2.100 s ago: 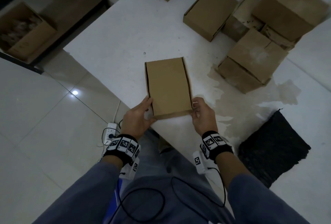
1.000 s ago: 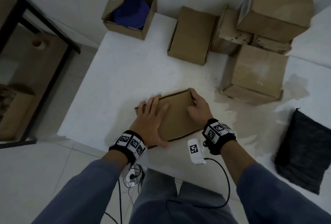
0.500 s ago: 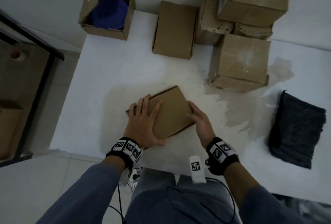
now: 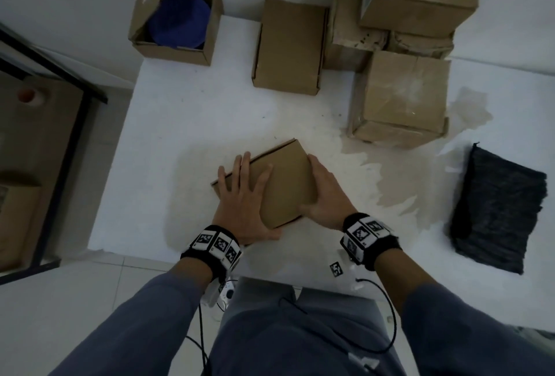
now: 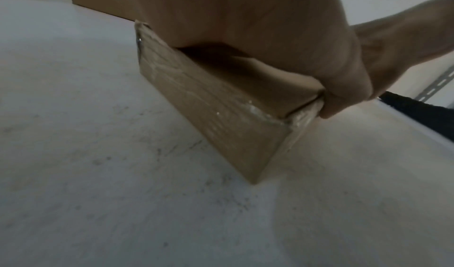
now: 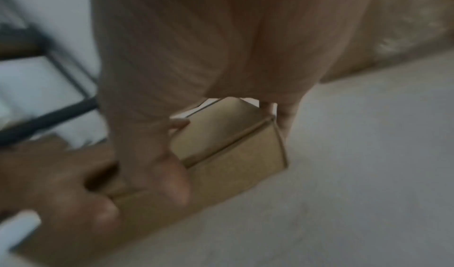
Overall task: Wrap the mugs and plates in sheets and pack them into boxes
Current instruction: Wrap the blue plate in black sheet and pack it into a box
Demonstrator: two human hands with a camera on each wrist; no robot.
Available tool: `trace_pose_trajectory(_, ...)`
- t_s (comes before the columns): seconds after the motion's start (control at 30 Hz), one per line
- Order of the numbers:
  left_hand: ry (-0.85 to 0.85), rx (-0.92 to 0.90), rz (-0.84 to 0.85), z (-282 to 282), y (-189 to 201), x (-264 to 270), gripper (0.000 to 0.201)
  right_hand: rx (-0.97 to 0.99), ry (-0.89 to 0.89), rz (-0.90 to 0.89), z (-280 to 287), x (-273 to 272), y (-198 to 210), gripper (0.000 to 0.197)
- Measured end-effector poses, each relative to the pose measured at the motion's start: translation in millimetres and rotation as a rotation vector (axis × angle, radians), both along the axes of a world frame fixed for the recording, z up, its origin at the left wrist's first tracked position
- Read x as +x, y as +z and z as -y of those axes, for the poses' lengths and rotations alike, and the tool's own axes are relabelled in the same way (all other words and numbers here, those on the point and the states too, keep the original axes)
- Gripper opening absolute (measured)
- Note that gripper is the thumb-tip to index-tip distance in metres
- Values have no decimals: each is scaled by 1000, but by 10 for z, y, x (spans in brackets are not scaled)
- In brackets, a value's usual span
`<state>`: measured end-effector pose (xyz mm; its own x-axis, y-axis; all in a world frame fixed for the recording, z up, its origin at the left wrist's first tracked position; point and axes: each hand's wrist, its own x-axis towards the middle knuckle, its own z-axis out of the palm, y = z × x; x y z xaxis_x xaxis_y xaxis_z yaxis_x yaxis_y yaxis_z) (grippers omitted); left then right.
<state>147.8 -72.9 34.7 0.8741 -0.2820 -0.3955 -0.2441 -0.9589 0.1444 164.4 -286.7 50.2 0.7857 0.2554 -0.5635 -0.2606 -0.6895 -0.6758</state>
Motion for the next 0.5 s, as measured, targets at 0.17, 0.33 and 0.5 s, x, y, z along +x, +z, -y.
trace_pose_trajectory(0.17, -66, -18, -48, -58, -10, 69, 136, -486, 607, 283, -32, 249, 87, 156)
trace_pose_trajectory(0.33, -159, -21, -27, -138, 6, 244, 140, -700, 869, 443, -167, 487, -41, 163)
trace_pose_trajectory(0.5, -84, -46, 11, -42, -15, 229, 135, -597, 788, 393, -183, 458, -100, 151)
